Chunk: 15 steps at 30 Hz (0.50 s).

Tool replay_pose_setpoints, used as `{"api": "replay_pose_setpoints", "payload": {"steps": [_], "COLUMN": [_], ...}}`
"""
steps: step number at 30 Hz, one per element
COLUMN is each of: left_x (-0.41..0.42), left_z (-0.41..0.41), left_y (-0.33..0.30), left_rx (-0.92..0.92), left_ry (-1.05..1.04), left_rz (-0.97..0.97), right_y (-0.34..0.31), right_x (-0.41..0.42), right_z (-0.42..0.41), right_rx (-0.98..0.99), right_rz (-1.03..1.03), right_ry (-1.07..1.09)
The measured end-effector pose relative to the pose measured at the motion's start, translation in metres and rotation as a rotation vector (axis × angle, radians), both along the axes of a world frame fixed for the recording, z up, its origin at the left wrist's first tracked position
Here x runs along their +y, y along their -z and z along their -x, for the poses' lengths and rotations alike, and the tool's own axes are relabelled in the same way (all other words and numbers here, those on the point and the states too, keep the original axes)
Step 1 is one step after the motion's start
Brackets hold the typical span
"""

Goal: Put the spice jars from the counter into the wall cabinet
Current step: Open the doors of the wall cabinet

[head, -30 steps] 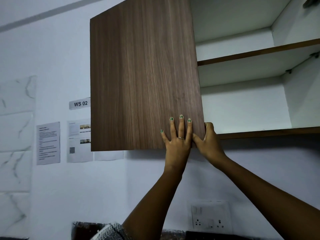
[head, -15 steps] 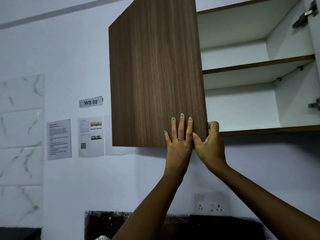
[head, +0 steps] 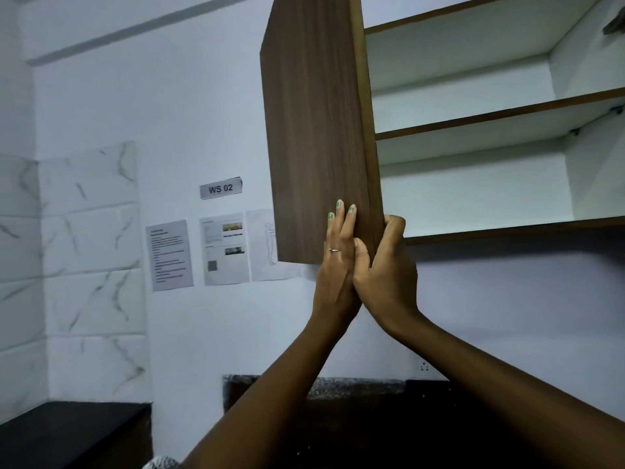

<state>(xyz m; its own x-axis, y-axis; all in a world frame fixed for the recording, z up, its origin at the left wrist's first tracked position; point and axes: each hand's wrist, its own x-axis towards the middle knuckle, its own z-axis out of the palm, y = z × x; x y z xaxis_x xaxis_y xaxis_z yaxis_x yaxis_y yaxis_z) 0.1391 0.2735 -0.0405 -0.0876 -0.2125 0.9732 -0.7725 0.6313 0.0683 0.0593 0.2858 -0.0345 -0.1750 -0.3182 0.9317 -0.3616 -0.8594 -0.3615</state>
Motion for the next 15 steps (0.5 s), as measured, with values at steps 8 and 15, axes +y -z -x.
{"api": "replay_pose_setpoints", "payload": {"steps": [8, 15], "left_x": [0.050, 0.110], "left_z": [-0.080, -0.145], "left_y": [0.020, 0.031], "left_rx": [0.174, 0.323], "left_ry": [-0.086, -0.246], "left_rz": [0.104, 0.048], "right_y": [0.009, 0.002], "right_x": [0.066, 0.096], "right_z": [-0.075, -0.145], "right_rx": [0.122, 0.245], "right_rz": [0.090, 0.036], "right_ry": [-0.129, -0.296]}}
